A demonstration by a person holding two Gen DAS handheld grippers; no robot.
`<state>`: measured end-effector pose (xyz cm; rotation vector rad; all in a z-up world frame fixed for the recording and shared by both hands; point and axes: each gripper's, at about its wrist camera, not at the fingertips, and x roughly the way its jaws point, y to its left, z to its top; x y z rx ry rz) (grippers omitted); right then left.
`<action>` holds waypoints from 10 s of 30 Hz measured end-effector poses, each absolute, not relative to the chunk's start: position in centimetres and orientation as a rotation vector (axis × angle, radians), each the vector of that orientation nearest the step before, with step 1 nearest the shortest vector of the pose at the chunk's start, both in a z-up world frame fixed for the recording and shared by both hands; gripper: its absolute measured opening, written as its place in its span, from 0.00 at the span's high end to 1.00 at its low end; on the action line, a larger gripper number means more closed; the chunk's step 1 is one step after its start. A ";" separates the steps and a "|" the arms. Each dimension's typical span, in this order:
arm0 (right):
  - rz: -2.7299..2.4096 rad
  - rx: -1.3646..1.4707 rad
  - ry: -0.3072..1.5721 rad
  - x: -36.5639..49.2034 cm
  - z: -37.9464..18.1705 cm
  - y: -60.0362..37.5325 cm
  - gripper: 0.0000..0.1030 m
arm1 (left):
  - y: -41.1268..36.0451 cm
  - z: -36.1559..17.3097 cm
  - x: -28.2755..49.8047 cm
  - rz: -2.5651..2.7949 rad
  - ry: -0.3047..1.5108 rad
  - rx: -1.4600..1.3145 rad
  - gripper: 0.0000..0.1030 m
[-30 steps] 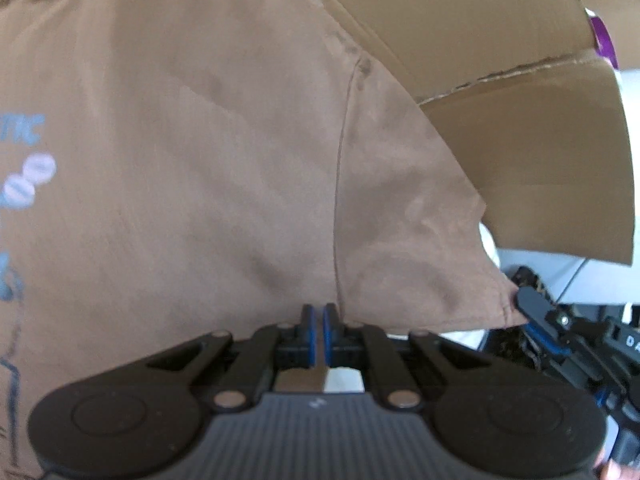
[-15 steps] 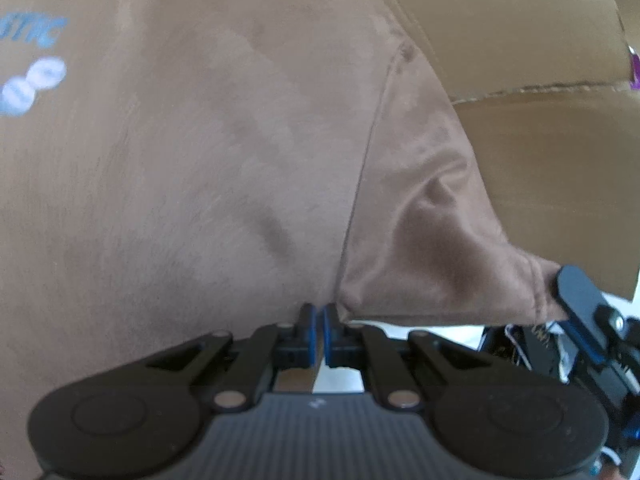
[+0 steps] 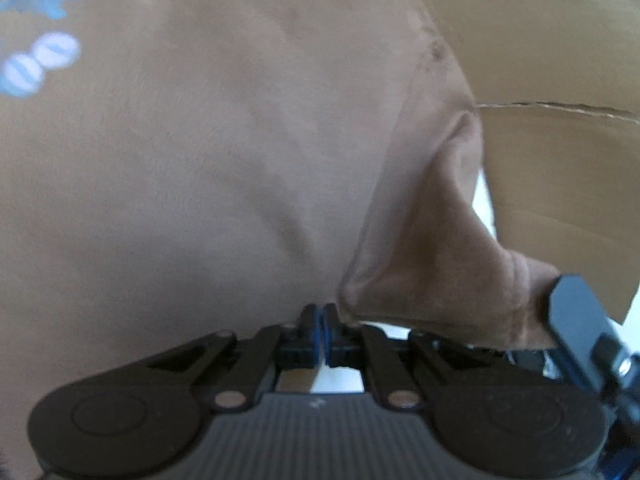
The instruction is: Fold clothes
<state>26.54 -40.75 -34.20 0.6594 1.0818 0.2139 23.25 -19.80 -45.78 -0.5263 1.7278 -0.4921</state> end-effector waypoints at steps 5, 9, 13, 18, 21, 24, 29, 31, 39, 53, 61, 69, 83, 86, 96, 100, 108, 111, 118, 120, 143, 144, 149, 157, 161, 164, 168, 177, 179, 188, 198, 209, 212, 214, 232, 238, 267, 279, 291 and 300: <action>0.266 0.610 1.084 26.7 -34.3 -39.9 0.97 | -17.8 -42.3 26.4 -0.421 1.665 -0.423 0.67; 0.308 0.592 1.099 27.0 -34.5 -39.2 0.97 | -17.3 -40.0 28.3 -0.440 1.602 -0.344 0.65; 0.341 0.563 1.140 27.1 -35.1 -38.2 0.93 | -17.1 -38.3 29.2 -0.491 1.541 -0.293 0.59; 0.348 0.592 1.115 26.2 -34.7 -38.8 0.66 | -17.6 -37.6 29.3 -0.532 1.498 -0.255 0.55; 0.303 0.623 1.090 25.4 -34.5 -40.3 0.66 | -17.5 -37.4 28.9 -0.569 1.489 -0.225 0.52; 0.246 0.635 1.080 24.4 -35.0 -41.4 0.66 | -18.4 -37.9 28.4 -0.608 1.465 -0.144 0.52; 0.145 0.654 1.104 22.2 -37.3 -42.4 0.66 | -19.8 -37.9 27.2 -0.694 1.418 0.070 0.51; 0.106 0.639 1.115 21.3 -38.3 -42.4 0.66 | -19.9 -38.0 26.7 -0.718 1.409 0.115 0.51; 0.048 0.499 1.061 18.9 -41.4 -40.8 0.66 | -20.8 -38.8 26.3 -0.759 1.357 0.197 0.58; 0.037 0.347 1.037 20.5 -42.8 -38.5 0.74 | -21.8 -39.3 24.5 -0.821 1.300 0.297 0.79; 0.041 0.359 1.048 20.8 -43.4 -39.3 0.87 | -21.3 -38.6 23.8 -0.780 1.314 0.314 0.94; 0.047 0.405 1.032 20.2 -43.6 -40.0 0.88 | -19.8 -37.9 23.2 -0.708 1.377 0.238 0.95; 0.062 0.442 1.045 20.4 -43.9 -40.5 0.88 | -19.8 -38.8 22.4 -0.657 1.485 0.308 0.80; 0.068 0.457 1.049 20.1 -43.8 -40.9 0.88 | -20.9 -36.4 22.4 -0.753 1.411 0.397 0.74; 0.034 0.532 1.065 17.5 -42.1 -43.0 0.87 | -27.3 -34.6 23.3 -0.942 1.235 0.424 0.67; 0.005 0.547 1.056 15.5 -40.7 -44.5 0.87 | -29.7 -35.9 22.2 -0.972 1.172 0.501 0.66; -0.048 0.538 1.068 13.3 -39.3 -47.0 0.88 | -32.3 -38.4 20.8 -0.977 1.197 0.498 0.64; -0.064 0.557 1.057 12.4 -39.3 -47.3 0.88 | -33.1 -39.2 20.3 -0.950 1.184 0.518 0.64; -0.092 0.610 1.055 10.7 -40.5 -47.4 0.88 | -34.3 -40.3 20.6 -0.907 1.207 0.518 0.57; -0.093 0.609 1.058 10.4 -40.7 -47.3 0.88 | -34.4 -40.5 20.9 -0.885 1.220 0.491 0.58; -0.030 0.615 1.009 13.3 -40.7 -46.7 0.88 | -28.7 -36.0 26.8 -0.926 1.268 0.332 0.95; -0.022 0.610 1.007 13.7 -40.7 -46.5 0.88 | -28.3 -35.9 27.2 -0.924 1.266 0.325 0.95; -0.004 0.586 1.005 15.6 -40.5 -45.8 0.88 | -26.0 -35.6 29.5 -0.904 1.253 0.295 0.95; 0.002 0.567 0.997 18.0 -40.0 -45.1 0.88 | -23.3 -35.7 32.1 -0.865 1.235 0.296 0.95; 0.002 0.561 1.003 18.5 -39.9 -44.8 0.88 | -22.3 -35.9 33.2 -0.821 1.230 0.281 0.95; -0.004 0.555 1.022 18.6 -39.5 -44.8 0.88 | -21.7 -35.9 33.6 -0.801 1.234 0.278 0.95; 0.013 0.548 1.022 19.5 -39.2 -44.6 0.88 | -21.3 -36.1 34.4 -0.810 1.240 0.313 0.95; 0.040 0.541 0.938 25.1 -41.1 -43.3 0.88 | -18.3 -38.5 37.2 -0.841 1.237 0.230 0.94; 0.047 0.525 0.924 26.5 -41.3 -42.9 0.88 | -17.7 -39.1 37.5 -0.847 1.246 0.198 0.89; 0.050 0.481 0.920 30.8 -42.2 -41.6 0.88 | -16.7 -39.8 36.6 -0.890 1.185 0.114 0.59; -0.024 0.518 0.903 33.3 -43.3 -41.7 0.88 | -14.8 -39.7 36.7 -0.840 1.182 -0.006 0.97; -0.001 0.445 0.900 36.8 -43.0 -39.6 0.83 | -12.4 -37.9 35.3 -0.885 1.181 -0.066 0.98; 0.004 0.418 0.904 37.7 -43.1 -39.2 0.83 | -12.0 -37.2 35.0 -0.896 1.174 -0.092 0.98; 0.000 0.399 0.907 38.2 -43.1 -38.9 0.83 | -11.8 -36.6 34.6 -0.912 1.163 -0.090 0.98; 0.019 0.233 0.902 38.0 -41.7 -37.7 0.80 | -10.2 -37.5 35.1 -0.878 1.185 -0.111 0.98; 0.044 0.187 0.916 38.6 -41.9 -36.9 0.79 | -9.7 -38.4 34.5 -0.882 1.201 -0.054 0.98; 0.008 0.120 1.019 39.5 -42.1 -36.9 0.72 | -11.2 -41.1 35.9 -0.761 1.223 -0.058 0.89; 0.099 0.128 0.987 30.9 -40.7 -36.7 0.66 | -9.6 -41.0 31.5 -0.802 1.258 -0.186 0.64; 0.062 0.157 1.034 24.0 -40.6 -36.5 0.66 | -10.3 -41.8 26.1 -0.798 1.346 -0.223 0.64; 0.054 0.084 1.056 21.6 -42.0 -35.4 0.66 | -11.4 -41.5 24.0 -0.764 1.378 -0.174 0.95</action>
